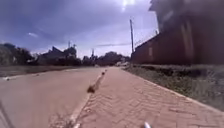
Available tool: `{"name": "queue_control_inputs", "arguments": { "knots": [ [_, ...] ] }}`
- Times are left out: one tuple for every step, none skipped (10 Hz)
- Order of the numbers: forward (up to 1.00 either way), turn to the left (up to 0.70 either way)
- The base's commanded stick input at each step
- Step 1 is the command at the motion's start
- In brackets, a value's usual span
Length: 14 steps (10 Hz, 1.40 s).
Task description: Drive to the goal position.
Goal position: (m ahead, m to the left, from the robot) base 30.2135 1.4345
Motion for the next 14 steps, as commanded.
{"name": "queue_control_inputs", "arguments": {
  "knots": [
    [0.70,0.00],
    [0.70,0.00],
    [0.70,0.00],
    [0.70,0.00],
    [0.70,0.00],
    [0.70,0.00],
    [0.70,0.00],
    [0.70,0.00],
    [0.70,0.00],
    [0.70,0.00],
    [0.70,0.00],
    [0.70,0.00],
    [0.70,0.00],
    [0.70,0.00]
  ]
}}
